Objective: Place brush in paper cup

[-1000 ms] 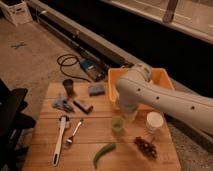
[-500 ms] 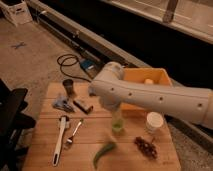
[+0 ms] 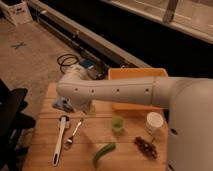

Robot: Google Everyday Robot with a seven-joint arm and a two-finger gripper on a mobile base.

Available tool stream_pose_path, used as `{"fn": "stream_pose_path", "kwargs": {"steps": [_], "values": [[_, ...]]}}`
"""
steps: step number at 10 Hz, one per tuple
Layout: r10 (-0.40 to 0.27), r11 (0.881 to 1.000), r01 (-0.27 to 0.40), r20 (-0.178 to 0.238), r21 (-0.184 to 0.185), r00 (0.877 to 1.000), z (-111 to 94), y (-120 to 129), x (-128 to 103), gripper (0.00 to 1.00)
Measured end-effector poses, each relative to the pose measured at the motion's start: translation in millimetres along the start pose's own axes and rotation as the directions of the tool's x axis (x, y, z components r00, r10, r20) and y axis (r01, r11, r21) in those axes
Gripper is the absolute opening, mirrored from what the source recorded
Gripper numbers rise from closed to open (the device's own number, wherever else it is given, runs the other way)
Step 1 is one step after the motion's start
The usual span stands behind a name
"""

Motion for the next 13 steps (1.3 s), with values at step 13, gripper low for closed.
{"fn": "stream_pose_path", "kwargs": {"steps": [13], "values": [[-0.197, 0.977, 0.191, 0.059, 0.092, 0.979, 36, -90, -55, 0.65]]}}
